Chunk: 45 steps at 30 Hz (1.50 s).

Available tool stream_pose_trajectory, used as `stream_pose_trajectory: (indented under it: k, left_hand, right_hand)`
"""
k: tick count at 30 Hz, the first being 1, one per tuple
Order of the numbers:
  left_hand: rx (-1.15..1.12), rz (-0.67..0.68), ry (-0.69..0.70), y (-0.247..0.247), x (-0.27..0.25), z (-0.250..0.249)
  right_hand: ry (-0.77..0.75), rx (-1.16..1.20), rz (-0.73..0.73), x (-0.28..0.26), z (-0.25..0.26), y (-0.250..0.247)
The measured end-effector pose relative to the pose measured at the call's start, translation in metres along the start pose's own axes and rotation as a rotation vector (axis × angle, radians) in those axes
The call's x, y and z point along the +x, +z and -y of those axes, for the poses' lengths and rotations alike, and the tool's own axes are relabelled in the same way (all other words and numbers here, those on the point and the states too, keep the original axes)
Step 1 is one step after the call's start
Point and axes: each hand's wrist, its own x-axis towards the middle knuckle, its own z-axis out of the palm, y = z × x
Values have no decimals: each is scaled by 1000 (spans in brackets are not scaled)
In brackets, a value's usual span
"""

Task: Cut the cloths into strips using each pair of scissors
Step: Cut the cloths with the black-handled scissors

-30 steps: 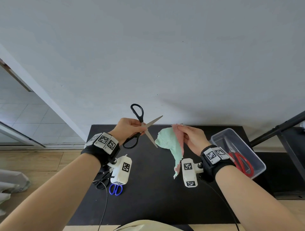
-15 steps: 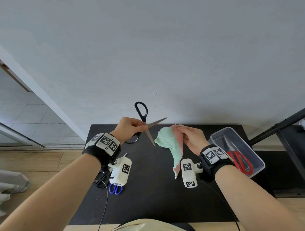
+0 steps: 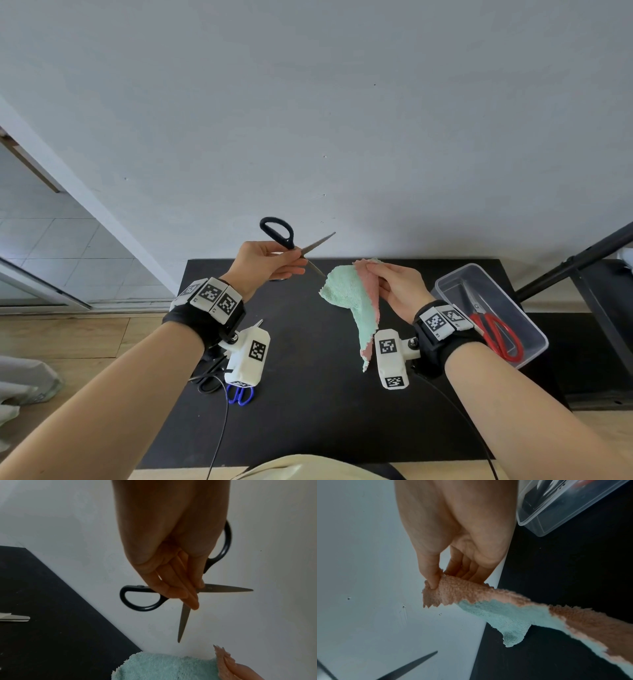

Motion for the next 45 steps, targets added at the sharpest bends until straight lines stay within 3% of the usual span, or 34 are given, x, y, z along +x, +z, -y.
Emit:
stream_pose_trajectory:
  k: [7,14,19,25,32,39,45]
  left_hand:
    - [-34,157,44,-2,-3,0]
    - [-15,217,-15,-1,-6,0]
    - [-100,135,-91,2,-2,-3]
    - [161,41,-4,2,0,6]
    - [64,61,-23,11,0,3]
    - [125,28,0,23,-1,0]
    - [166,19,-27,23,-4,-4]
  right_hand:
    - [5,-21,19,0,1,0]
    - [-1,-42,26,2,2,-3]
    - [-9,-39,37,1,6,-5]
    - [13,-81,171,-2,16,-3]
    - [55,-213,325,-7,14,23]
    - [38,-210,354,-9,7,48]
    - [-20,-362,363,-10,3,52]
